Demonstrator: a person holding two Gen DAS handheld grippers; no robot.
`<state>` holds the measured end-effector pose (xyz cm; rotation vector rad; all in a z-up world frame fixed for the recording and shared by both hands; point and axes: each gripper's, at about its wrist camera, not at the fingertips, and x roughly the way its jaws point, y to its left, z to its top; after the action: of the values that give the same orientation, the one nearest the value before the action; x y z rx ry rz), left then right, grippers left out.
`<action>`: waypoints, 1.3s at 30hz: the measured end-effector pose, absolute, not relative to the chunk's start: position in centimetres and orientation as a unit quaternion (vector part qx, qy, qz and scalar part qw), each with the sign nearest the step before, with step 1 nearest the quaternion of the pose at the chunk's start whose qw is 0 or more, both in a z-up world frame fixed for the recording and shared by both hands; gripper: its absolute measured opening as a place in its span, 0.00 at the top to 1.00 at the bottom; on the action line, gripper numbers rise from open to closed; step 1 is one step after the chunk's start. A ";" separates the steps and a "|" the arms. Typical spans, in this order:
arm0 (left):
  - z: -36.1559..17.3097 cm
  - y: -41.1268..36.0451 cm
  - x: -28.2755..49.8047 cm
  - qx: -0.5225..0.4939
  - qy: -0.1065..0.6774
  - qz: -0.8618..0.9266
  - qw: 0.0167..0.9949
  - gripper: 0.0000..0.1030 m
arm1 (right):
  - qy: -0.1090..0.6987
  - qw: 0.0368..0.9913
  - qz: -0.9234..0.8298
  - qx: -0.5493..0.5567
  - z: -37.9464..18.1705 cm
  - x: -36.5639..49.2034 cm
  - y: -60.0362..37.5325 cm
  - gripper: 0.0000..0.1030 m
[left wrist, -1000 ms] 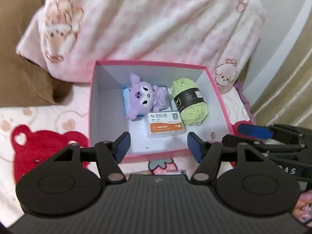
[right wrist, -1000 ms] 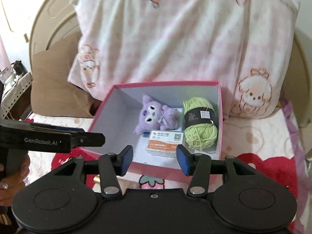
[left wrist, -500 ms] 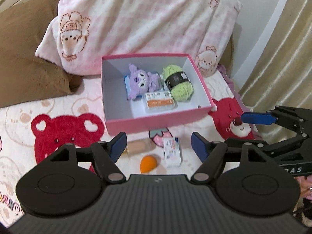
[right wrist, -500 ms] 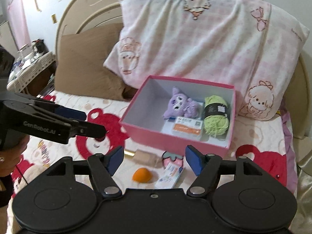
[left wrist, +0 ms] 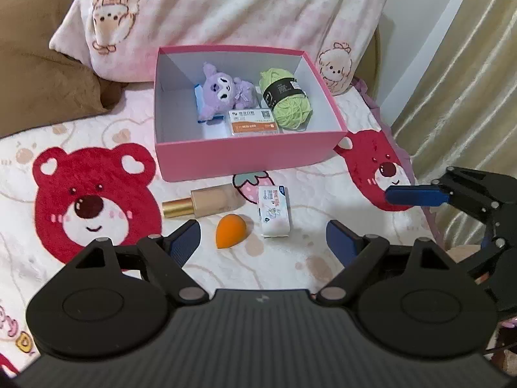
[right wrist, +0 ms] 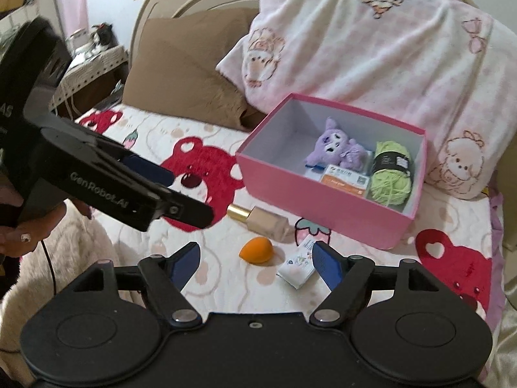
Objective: Organize objects
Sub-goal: 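Move the right gripper back toward the small white wet-wipe packet, then grasp the white wet-wipe packet with the right gripper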
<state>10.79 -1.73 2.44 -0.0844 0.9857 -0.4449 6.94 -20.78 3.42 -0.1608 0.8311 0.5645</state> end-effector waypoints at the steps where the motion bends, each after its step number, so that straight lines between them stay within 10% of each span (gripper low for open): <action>1: 2.0 -1.9 10.8 -0.040 0.470 -0.211 0.856 0.18 | 0.396 0.873 0.273 -0.084 3.0 7.0 -20.6 0.22; 21: -7.9 -7.5 16.7 -0.048 0.478 -0.236 0.845 0.26 | 0.455 0.852 0.247 -0.081 -7.5 14.1 -21.3 0.22; 39: -13.8 -9.0 18.8 -0.071 0.510 -0.213 0.830 0.60 | 0.494 0.835 0.234 -0.062 -12.3 16.4 -20.1 0.23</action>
<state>18.82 -9.02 -13.81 -0.1515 1.0826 -0.4520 16.41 -20.15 -12.35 -0.1316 1.0456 0.4945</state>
